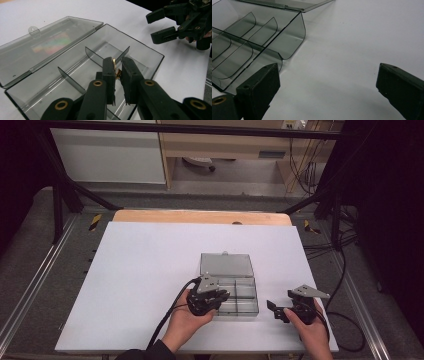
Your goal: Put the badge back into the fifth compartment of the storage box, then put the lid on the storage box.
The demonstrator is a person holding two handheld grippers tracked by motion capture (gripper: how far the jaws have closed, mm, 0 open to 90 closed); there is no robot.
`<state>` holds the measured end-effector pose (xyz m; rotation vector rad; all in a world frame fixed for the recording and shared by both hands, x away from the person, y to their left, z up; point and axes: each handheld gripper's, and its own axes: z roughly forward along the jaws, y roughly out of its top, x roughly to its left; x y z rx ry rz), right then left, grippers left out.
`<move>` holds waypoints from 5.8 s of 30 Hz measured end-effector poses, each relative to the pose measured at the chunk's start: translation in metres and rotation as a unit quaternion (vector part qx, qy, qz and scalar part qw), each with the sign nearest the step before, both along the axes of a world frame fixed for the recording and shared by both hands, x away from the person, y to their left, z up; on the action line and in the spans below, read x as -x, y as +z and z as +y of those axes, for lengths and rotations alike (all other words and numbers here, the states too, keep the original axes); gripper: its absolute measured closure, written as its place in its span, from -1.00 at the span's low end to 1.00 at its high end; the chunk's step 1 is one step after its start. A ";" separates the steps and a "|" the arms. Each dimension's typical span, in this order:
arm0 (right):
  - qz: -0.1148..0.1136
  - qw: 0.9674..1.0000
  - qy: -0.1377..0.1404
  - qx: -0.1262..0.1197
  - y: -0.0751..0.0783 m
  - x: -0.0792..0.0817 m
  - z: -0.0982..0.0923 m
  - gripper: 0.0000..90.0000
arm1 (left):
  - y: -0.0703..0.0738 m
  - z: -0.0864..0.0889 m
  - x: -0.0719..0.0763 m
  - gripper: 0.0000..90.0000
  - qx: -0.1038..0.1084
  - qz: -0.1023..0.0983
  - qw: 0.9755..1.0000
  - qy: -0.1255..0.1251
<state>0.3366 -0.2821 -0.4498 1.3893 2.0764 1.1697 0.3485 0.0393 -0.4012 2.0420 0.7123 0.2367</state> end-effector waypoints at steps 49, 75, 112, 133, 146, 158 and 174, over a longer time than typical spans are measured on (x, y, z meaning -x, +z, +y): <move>-0.003 1.000 0.002 0.000 0.001 0.001 -0.001 -0.87 | -0.016 -0.026 0.012 0.81 -0.019 0.013 0.999 -0.028; -0.004 1.000 0.000 0.000 0.001 0.000 -0.001 -0.87 | -0.012 -0.018 0.010 0.63 -0.007 0.004 1.000 -0.002; -0.019 1.000 -0.003 0.002 0.005 0.001 0.004 -0.89 | 0.006 0.020 0.007 0.08 0.007 -0.045 0.998 0.041; -0.021 1.000 -0.008 0.000 0.012 -0.022 0.006 -0.88 | 0.003 0.038 -0.007 -0.41 -0.003 -0.042 0.996 0.081; -0.007 1.000 0.007 0.024 0.016 -0.046 0.008 -0.87 | 0.003 0.064 -0.023 -0.67 -0.006 -0.034 0.995 0.093; 0.010 0.998 0.038 0.042 0.013 -0.078 0.015 -0.74 | -0.009 0.095 -0.060 -0.67 -0.007 -0.016 0.992 0.124; 0.012 0.997 0.064 0.045 -0.006 -0.108 0.009 0.82 | -0.037 0.103 -0.097 0.25 -0.015 0.001 0.990 0.141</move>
